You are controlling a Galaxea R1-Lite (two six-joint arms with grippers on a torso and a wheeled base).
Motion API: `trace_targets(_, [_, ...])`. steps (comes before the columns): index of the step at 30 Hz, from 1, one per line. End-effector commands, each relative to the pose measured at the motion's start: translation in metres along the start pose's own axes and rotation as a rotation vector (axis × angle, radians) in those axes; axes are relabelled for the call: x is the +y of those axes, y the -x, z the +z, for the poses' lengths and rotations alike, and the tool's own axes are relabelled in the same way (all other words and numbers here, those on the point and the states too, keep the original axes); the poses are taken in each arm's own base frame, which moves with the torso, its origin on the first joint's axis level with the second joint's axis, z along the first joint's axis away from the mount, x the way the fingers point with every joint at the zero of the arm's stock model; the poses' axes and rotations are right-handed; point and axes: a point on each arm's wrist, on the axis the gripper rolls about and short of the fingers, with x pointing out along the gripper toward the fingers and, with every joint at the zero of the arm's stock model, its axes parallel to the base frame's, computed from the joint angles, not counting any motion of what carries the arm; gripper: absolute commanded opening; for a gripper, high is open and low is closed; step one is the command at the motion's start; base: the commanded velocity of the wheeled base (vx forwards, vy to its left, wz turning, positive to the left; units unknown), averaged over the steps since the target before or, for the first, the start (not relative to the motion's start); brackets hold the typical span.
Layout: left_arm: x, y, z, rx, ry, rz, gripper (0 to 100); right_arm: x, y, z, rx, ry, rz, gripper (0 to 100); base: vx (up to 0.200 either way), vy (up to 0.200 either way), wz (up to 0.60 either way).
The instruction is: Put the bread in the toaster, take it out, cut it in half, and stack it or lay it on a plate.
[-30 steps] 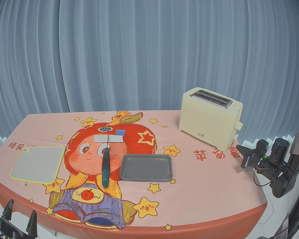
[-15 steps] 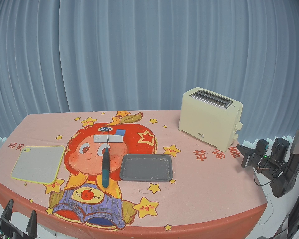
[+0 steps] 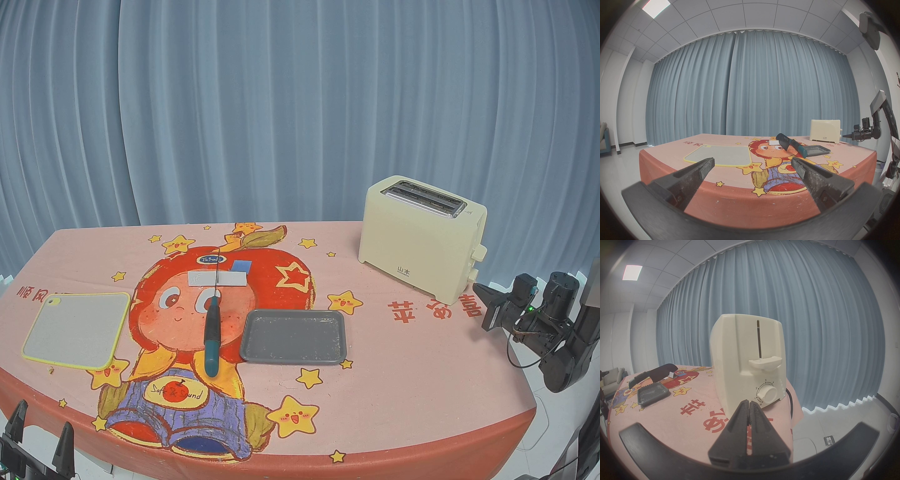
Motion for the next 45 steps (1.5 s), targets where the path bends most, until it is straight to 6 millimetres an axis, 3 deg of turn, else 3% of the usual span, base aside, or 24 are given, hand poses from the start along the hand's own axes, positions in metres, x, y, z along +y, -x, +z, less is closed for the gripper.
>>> trace_targets(1, [0.000, -0.001, -0.005, 0.016, 0.000, 0.001, 100, 0.000, -0.001, 0.001, -0.012, 0.004, 0.001, 0, 0.000, 0.000, 0.00])
trace_targets(45, [0.000, -0.001, -0.005, 0.016, 0.000, 0.001, 100, -0.004, -0.016, 0.009, -0.064, -0.010, -0.035, 0, 0.000, 0.000, 0.00])
